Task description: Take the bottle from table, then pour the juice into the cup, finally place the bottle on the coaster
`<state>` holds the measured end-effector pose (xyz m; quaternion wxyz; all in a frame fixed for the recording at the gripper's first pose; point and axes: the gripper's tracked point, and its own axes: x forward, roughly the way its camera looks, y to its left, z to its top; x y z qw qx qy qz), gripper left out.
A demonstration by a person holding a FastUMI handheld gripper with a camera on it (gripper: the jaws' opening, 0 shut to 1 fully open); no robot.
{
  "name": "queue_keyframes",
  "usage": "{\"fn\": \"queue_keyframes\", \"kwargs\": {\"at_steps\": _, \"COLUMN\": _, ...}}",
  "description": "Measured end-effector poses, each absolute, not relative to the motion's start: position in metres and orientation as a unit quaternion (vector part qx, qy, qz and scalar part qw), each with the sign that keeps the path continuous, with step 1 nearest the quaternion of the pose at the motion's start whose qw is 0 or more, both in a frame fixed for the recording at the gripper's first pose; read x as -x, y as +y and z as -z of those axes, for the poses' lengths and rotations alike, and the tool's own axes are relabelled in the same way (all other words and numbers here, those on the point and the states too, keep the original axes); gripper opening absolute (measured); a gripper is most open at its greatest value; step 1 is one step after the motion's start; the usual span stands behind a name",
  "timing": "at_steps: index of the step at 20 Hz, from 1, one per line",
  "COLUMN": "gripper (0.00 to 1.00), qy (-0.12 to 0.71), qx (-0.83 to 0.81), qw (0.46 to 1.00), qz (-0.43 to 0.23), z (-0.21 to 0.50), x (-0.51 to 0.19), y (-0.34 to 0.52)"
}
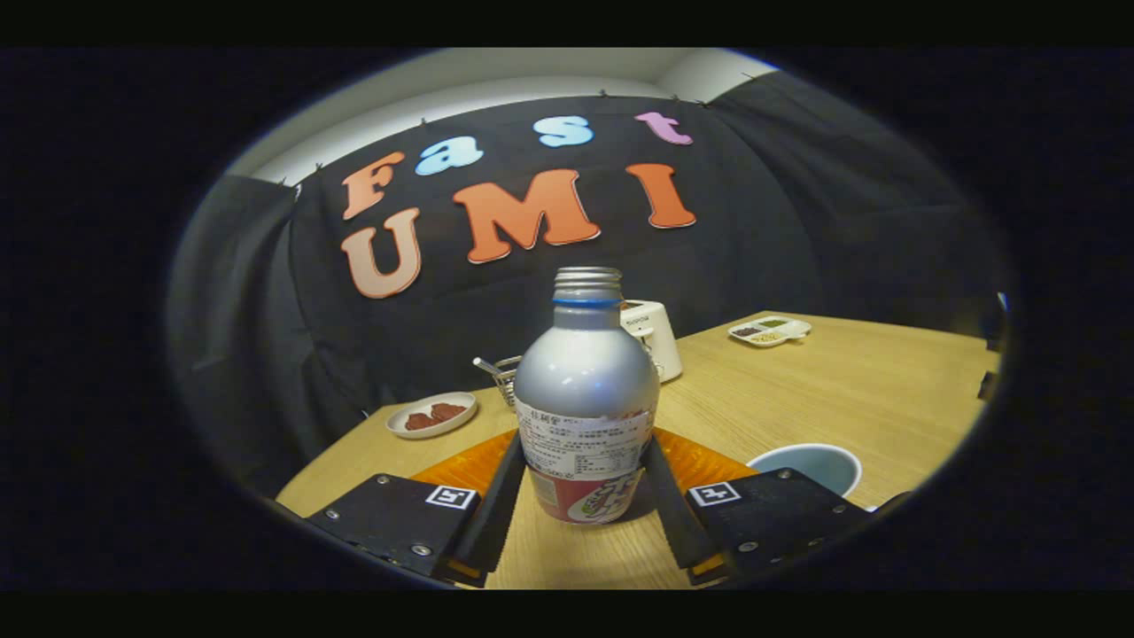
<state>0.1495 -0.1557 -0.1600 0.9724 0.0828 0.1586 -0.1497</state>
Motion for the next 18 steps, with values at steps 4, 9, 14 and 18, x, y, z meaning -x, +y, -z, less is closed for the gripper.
{"fn": "queue_keyframes", "kwargs": {"at_steps": 4, "gripper": 0.72, "qy": 0.183, "qx": 0.026, "qw": 0.973, "qz": 0.137, "z": 0.169, "x": -0.156, "y": -0.154}}
{"fn": "queue_keyframes", "kwargs": {"at_steps": 9, "gripper": 0.73, "qy": 0.205, "qx": 0.056, "qw": 0.971, "qz": 0.109, "z": 0.192, "x": -0.167, "y": -0.155}}
{"fn": "queue_keyframes", "kwargs": {"at_steps": 14, "gripper": 0.73, "qy": 0.220, "qx": 0.039, "qw": 0.971, "qz": 0.090, "z": 0.209, "x": -0.174, "y": -0.154}}
{"fn": "queue_keyframes", "kwargs": {"at_steps": 18, "gripper": 0.79, "qy": 0.208, "qx": 0.011, "qw": 0.974, "qz": 0.095, "z": 0.204, "x": -0.174, "y": -0.157}}
